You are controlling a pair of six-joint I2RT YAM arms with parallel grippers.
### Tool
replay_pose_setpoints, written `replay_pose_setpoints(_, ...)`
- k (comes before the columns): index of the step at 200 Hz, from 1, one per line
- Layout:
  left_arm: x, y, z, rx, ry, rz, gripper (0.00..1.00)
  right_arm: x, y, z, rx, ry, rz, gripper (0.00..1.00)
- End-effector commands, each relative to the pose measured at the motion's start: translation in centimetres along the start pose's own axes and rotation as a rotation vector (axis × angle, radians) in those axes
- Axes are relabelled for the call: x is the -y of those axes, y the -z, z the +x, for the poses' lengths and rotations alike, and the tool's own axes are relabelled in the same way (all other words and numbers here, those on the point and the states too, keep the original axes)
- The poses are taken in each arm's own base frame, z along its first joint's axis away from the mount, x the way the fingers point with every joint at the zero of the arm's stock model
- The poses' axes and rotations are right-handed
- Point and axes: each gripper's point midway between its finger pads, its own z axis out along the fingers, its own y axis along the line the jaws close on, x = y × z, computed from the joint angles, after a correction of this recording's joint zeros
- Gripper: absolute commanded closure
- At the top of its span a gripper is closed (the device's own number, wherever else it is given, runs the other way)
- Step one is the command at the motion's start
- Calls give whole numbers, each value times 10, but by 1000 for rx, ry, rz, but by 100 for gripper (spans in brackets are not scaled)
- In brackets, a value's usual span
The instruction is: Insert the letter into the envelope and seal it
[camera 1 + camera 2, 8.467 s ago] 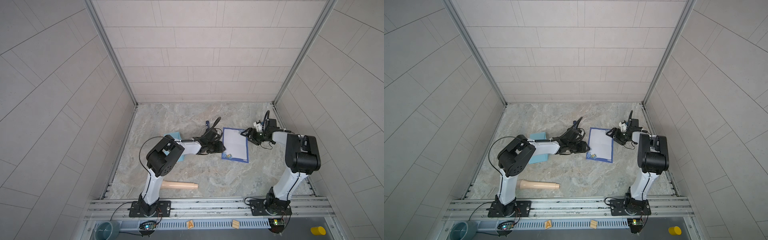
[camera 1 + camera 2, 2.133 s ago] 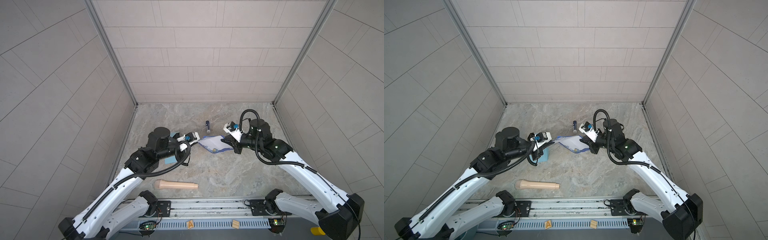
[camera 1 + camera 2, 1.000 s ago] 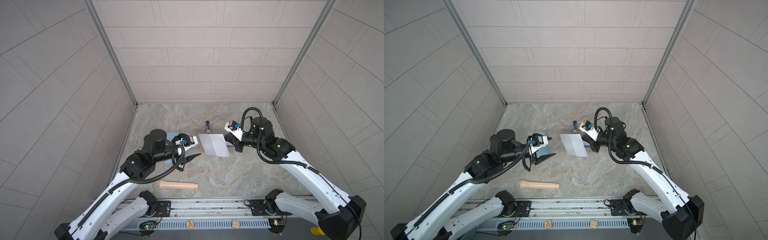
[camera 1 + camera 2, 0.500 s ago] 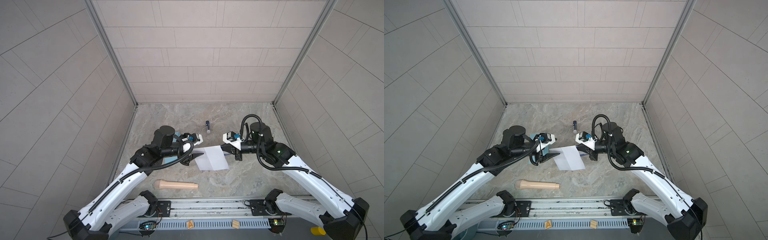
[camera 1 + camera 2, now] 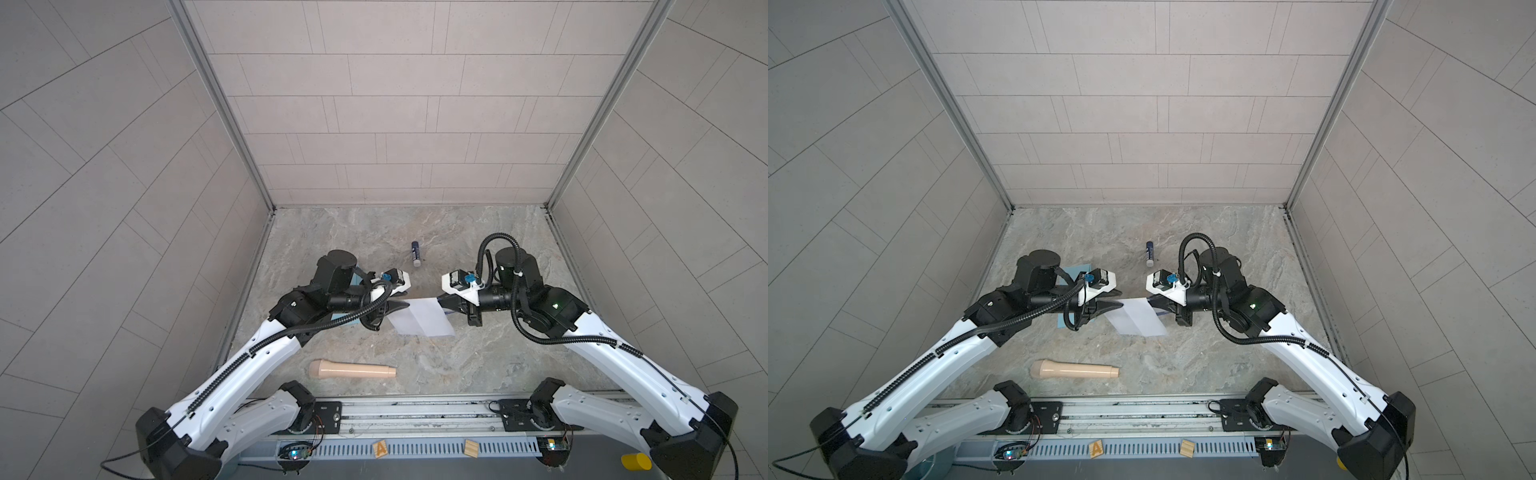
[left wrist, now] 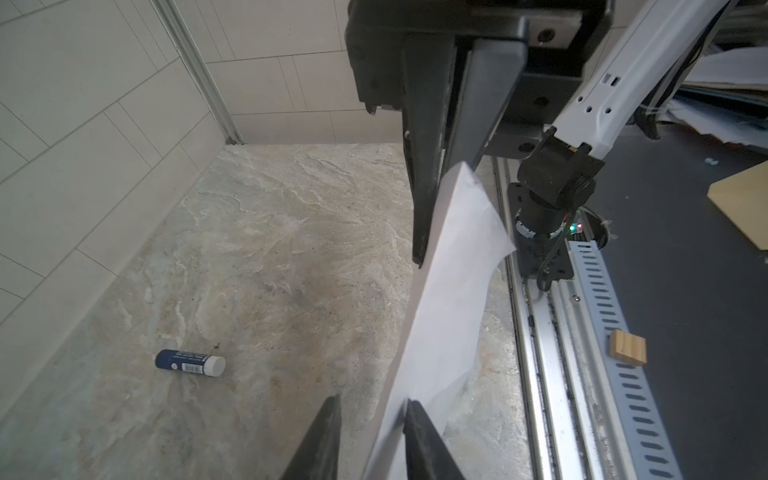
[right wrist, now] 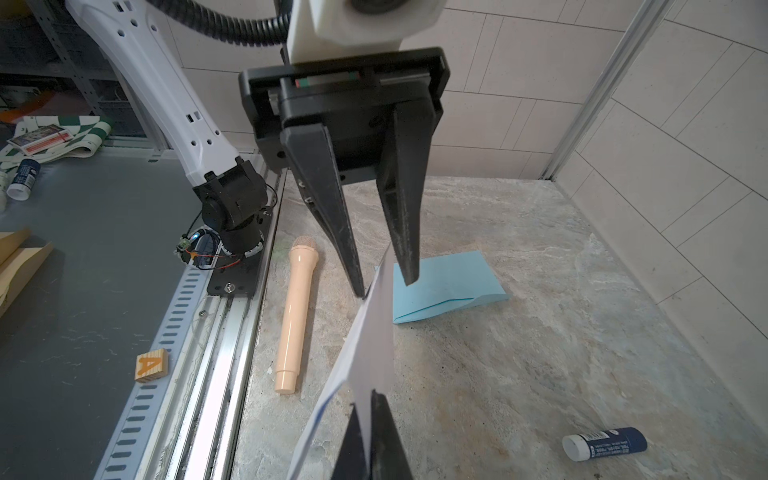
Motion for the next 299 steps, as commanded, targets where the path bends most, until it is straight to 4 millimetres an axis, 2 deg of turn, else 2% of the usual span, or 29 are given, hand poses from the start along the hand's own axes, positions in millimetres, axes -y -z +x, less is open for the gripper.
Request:
replay_pose_setpoints(1, 9, -2, 2, 15, -12, 48, 78, -3, 3, -9, 22, 46, 1, 100)
replay_pose_setpoints(29, 9, -5, 7, 0, -9, 47, 85, -1, 3, -10, 22, 50, 11, 100)
replay_pose_setpoints(54, 7, -6, 12, -16, -14, 35, 100, 2, 3, -9, 14, 53, 29, 100)
replay_pose_setpoints(63, 6, -7, 14, -21, -16, 32, 100, 5, 3, -8, 7, 54, 42, 100)
replay_pose_setpoints(90, 5, -7, 19, -32, -28, 17, 100, 19, 14, 2, -94, 92, 152, 87)
replay_pose_setpoints(107, 3, -8, 23, -41, -35, 4, 100, 34, 30, 10, -194, 129, 267, 75)
replay_pose_setpoints(127, 1, -9, 28, -54, -43, -11, 100, 44, 50, 16, -286, 177, 361, 66)
replay_pose_setpoints(143, -1, -9, 31, -64, -51, -26, 100, 46, 61, 19, -336, 215, 394, 60)
replay_pose_setpoints(163, -3, -10, 35, -76, -52, -40, 100, 38, 66, 19, -356, 210, 366, 51)
replay_pose_setpoints(182, -3, -10, 37, -76, -54, -40, 100, 27, 60, 14, -329, 176, 291, 46)
replay_pose_setpoints(215, -2, -10, 36, -71, -51, -35, 100, 11, 41, -6, -197, 96, 165, 46)
replay_pose_setpoints(243, -1, -11, 37, -68, -45, -31, 100, 8, 24, -12, -166, 91, 121, 47)
replay_pose_setpoints(299, 2, -11, 35, -56, -45, -19, 100, 15, 3, -6, -200, 75, 110, 50)
